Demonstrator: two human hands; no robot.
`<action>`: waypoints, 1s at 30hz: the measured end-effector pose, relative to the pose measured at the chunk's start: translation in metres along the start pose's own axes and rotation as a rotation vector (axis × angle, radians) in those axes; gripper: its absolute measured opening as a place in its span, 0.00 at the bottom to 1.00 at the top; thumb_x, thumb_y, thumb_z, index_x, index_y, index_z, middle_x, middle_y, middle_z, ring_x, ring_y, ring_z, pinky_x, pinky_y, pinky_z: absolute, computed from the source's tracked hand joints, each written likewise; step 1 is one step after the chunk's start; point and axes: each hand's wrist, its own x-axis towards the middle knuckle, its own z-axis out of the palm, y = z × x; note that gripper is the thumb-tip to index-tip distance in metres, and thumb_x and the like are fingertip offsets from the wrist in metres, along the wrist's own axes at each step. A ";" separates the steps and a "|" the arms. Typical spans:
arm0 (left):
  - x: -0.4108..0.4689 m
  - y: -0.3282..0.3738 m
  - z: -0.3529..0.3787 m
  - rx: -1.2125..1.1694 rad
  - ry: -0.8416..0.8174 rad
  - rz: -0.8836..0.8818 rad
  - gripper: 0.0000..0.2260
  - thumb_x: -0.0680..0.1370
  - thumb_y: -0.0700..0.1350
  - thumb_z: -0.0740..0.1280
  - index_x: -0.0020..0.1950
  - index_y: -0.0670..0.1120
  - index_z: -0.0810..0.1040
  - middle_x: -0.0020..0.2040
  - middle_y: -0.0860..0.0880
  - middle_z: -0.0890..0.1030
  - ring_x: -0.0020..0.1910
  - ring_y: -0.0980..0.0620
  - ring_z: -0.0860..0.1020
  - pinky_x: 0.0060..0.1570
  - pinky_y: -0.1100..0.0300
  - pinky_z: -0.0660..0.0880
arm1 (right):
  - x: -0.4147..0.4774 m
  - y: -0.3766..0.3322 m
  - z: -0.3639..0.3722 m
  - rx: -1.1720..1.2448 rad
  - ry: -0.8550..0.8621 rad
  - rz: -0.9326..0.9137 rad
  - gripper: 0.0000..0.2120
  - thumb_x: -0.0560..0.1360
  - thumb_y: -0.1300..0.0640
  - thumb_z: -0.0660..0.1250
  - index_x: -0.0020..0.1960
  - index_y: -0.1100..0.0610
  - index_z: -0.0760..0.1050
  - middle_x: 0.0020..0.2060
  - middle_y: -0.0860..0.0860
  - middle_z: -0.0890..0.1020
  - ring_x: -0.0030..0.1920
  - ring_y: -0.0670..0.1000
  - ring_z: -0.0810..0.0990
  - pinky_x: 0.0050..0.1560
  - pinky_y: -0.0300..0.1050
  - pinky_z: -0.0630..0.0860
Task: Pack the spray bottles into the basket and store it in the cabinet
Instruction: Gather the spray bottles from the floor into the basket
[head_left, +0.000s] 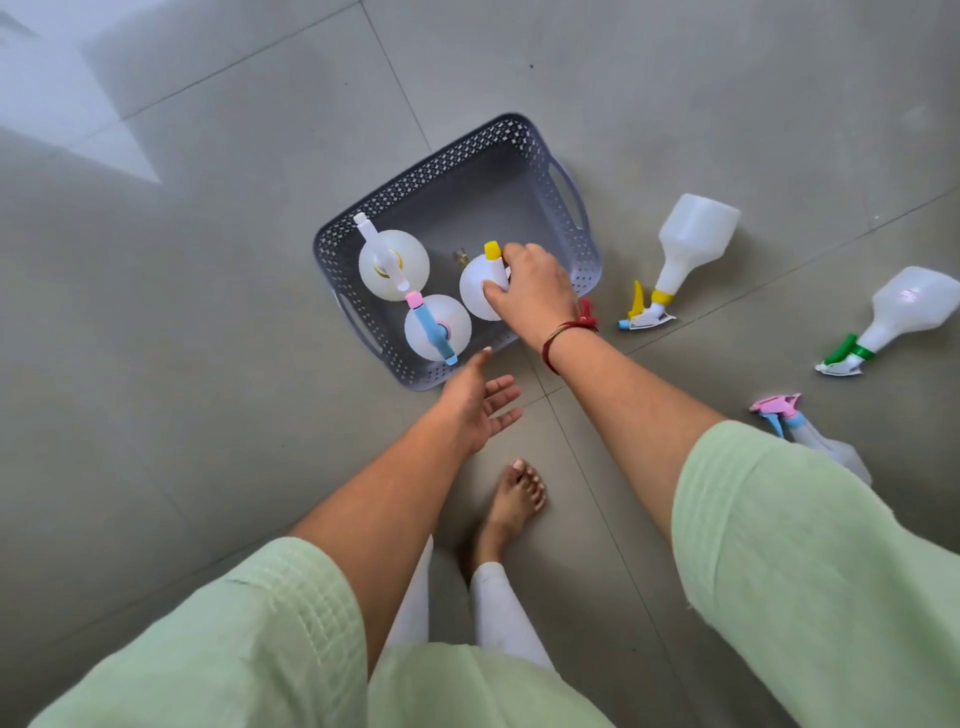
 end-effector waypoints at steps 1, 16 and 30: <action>0.000 0.000 -0.002 0.005 0.002 0.001 0.20 0.80 0.52 0.59 0.69 0.46 0.64 0.55 0.43 0.74 0.53 0.47 0.75 0.49 0.50 0.73 | 0.001 -0.001 0.001 0.001 0.001 -0.001 0.15 0.74 0.53 0.64 0.56 0.61 0.73 0.54 0.60 0.78 0.55 0.61 0.76 0.52 0.51 0.72; -0.013 -0.007 0.008 0.193 0.131 0.121 0.14 0.79 0.49 0.61 0.62 0.44 0.70 0.43 0.46 0.76 0.39 0.51 0.77 0.34 0.58 0.76 | -0.031 0.036 -0.014 0.214 0.069 0.119 0.30 0.71 0.36 0.63 0.64 0.57 0.68 0.61 0.57 0.73 0.59 0.61 0.75 0.55 0.55 0.74; -0.089 -0.029 0.139 0.651 0.109 0.271 0.07 0.78 0.48 0.63 0.44 0.45 0.71 0.48 0.38 0.79 0.44 0.45 0.78 0.47 0.56 0.78 | -0.135 0.161 -0.126 0.149 -0.101 0.319 0.21 0.74 0.48 0.66 0.63 0.54 0.71 0.61 0.56 0.70 0.61 0.60 0.72 0.61 0.52 0.71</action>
